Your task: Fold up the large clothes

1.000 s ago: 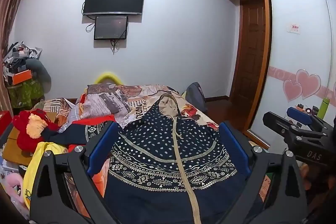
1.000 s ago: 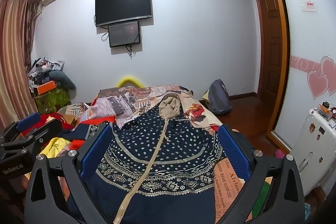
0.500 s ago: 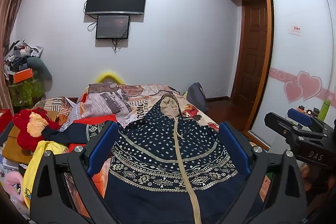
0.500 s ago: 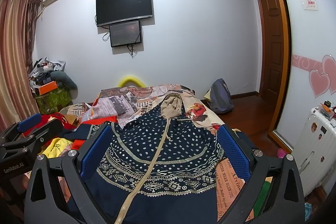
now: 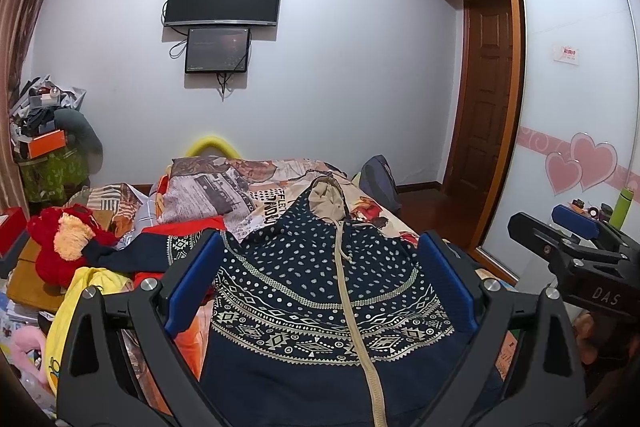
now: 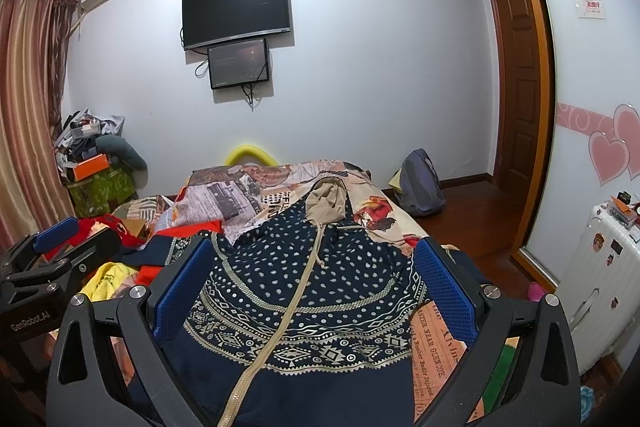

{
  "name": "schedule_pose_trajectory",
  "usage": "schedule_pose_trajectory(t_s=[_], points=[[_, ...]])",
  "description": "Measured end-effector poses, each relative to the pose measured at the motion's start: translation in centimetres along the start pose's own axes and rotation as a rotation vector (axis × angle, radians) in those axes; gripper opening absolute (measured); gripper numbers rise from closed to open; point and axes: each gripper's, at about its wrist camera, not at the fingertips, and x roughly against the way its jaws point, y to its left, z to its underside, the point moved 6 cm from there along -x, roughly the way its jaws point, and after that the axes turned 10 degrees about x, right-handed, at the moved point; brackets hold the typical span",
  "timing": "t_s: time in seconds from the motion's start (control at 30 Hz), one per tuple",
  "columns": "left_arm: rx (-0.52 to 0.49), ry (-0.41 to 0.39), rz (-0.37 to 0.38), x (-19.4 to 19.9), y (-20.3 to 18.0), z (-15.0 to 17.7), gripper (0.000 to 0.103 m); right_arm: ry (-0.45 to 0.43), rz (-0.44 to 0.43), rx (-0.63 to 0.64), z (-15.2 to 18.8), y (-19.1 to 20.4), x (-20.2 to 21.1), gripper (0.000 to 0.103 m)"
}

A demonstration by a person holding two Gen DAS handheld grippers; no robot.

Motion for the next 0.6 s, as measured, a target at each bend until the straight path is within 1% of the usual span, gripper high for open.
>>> schedule_pose_trajectory(t_s=[0.6], points=[[-0.002, 0.001, 0.000, 0.08, 0.02, -0.03, 0.099, 0.010, -0.008, -0.001, 0.22, 0.26, -0.50, 0.100]])
